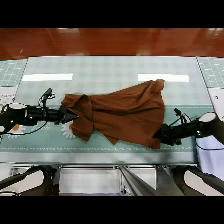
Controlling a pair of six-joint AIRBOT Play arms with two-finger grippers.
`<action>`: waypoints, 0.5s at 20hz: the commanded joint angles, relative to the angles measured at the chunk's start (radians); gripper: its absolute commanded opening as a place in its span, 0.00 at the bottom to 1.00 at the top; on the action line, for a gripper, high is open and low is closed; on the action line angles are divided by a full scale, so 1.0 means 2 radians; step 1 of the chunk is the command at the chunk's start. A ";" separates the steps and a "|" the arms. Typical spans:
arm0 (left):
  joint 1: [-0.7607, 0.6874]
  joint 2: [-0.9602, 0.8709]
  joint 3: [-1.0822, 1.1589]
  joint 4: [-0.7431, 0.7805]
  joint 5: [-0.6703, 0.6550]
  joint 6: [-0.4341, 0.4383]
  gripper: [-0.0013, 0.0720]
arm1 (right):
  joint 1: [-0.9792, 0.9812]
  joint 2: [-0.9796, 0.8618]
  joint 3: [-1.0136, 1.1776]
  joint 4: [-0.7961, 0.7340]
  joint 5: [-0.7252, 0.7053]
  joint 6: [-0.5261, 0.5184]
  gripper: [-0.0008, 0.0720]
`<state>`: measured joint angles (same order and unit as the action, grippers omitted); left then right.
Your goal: Fold the shirts.
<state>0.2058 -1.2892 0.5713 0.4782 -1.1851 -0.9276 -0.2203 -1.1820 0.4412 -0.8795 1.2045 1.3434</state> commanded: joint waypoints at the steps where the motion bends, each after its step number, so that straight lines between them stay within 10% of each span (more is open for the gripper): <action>1: 0.000 0.000 0.001 -0.003 0.005 0.000 0.04 | 0.056 -0.048 0.032 0.078 -0.081 -0.020 0.34; 2: 0.000 0.000 0.003 -0.012 0.003 0.000 0.04 | 0.066 -0.051 0.055 0.105 -0.081 -0.049 0.08; 3: 0.002 0.001 0.012 -0.022 -0.003 0.000 0.04 | 0.071 -0.049 0.082 0.130 -0.072 -0.074 0.04; 10: 0.039 0.067 0.259 -0.201 -0.062 -0.027 0.04 | 0.070 0.011 0.498 0.002 0.011 0.019 0.04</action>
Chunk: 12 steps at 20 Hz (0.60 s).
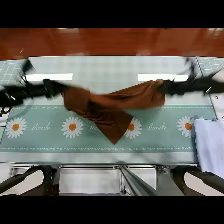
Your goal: Fold the shirts.
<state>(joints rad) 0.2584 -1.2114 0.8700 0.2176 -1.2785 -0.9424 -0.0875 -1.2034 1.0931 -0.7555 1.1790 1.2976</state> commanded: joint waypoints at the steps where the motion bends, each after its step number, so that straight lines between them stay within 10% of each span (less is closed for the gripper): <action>1: 0.015 0.035 0.169 -0.069 -0.016 -0.032 0.04 | 0.003 0.027 0.245 -0.086 0.033 0.053 0.04; 6: 0.025 0.058 0.467 0.042 -0.016 -0.113 0.04 | 0.003 0.052 0.531 -0.169 0.081 0.077 0.04; 12: 0.024 0.156 0.603 0.246 -0.002 -0.177 0.04 | 0.003 0.170 0.535 -0.228 0.079 0.077 0.04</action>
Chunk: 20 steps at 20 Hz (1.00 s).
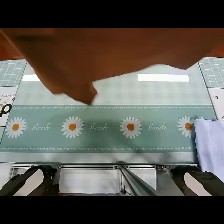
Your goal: Fold the shirts.
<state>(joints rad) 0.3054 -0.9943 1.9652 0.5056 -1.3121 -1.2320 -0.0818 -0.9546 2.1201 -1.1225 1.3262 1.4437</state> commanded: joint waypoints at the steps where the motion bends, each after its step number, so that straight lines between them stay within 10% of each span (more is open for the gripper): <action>1: 0.001 0.071 0.056 0.128 0.012 -0.032 0.04 | 0.000 0.060 0.021 -0.055 0.009 0.004 0.04; 6: -0.003 0.174 0.017 0.249 -0.005 -0.071 0.04 | 0.000 0.124 -0.028 -0.103 0.084 0.026 0.04; 12: -0.008 0.203 -0.189 0.200 -0.007 -0.080 0.04 | 0.000 0.155 -0.220 -0.092 0.064 0.039 0.04; 20: -0.096 -0.001 -0.416 0.108 0.171 0.035 0.04 | 0.000 -0.008 -0.394 -0.018 -0.080 -0.006 0.04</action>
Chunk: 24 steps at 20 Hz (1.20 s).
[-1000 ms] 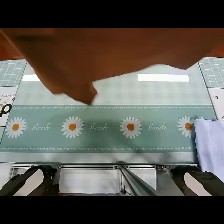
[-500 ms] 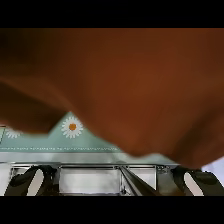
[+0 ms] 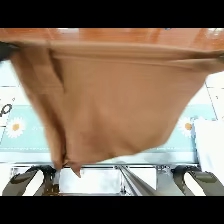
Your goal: Fold the shirts.
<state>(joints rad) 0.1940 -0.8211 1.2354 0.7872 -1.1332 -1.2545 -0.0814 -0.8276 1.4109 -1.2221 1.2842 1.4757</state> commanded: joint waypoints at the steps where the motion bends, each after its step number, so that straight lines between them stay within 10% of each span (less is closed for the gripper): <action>1: -0.054 -0.134 -0.046 -0.033 0.119 0.047 0.04 | 0.000 -0.107 -0.039 0.033 -0.086 -0.024 0.04; 4: -0.080 -0.282 0.022 -0.039 0.189 0.045 0.04 | -0.002 -0.223 -0.019 0.040 -0.158 -0.023 0.04; 13: -0.097 -0.500 0.242 -0.050 0.096 0.036 0.07 | -0.005 -0.450 0.118 0.129 -0.174 0.000 0.14; 15: -0.092 -0.501 0.242 -0.047 0.064 0.020 0.70 | -0.006 -0.456 0.118 0.136 -0.164 0.003 0.58; 24: 0.085 -0.396 0.173 0.070 -0.232 -0.056 0.71 | -0.180 -0.351 0.079 0.026 0.087 -0.015 0.57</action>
<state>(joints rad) 0.2600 -1.7210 1.6909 0.7845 -1.4261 -1.3396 -0.3363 -1.6173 1.6581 -1.0370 1.3293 1.4548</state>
